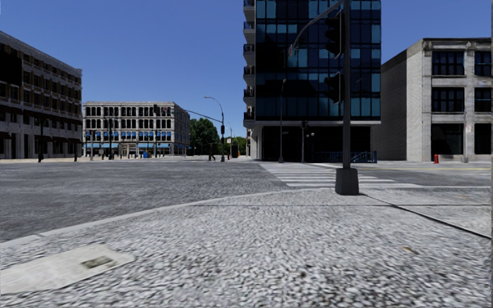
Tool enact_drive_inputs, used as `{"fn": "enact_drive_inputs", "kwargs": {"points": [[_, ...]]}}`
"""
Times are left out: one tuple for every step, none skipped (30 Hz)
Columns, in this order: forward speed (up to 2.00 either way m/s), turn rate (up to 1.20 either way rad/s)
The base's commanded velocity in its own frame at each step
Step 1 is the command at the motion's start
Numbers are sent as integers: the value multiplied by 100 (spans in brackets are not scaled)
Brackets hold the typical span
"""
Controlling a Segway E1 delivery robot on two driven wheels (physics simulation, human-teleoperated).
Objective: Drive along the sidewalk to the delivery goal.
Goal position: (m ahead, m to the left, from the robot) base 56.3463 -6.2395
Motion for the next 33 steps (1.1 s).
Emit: {"fn": "enact_drive_inputs", "kwargs": {"points": [[200, -27], [200, -45], [200, -51], [200, -55], [200, -60], [200, -66], [200, -72], [200, -75], [200, -76], [200, -77], [200, -77], [200, -77], [200, -77], [200, -77], [200, -77], [200, -77], [200, -77], [200, -77], [200, -77], [200, -77], [200, -77], [200, -77], [200, -77], [200, -77], [200, -77], [200, -77], [200, -77], [200, -77], [200, -77], [200, -77], [200, -77], [200, -77], [200, -77]]}}
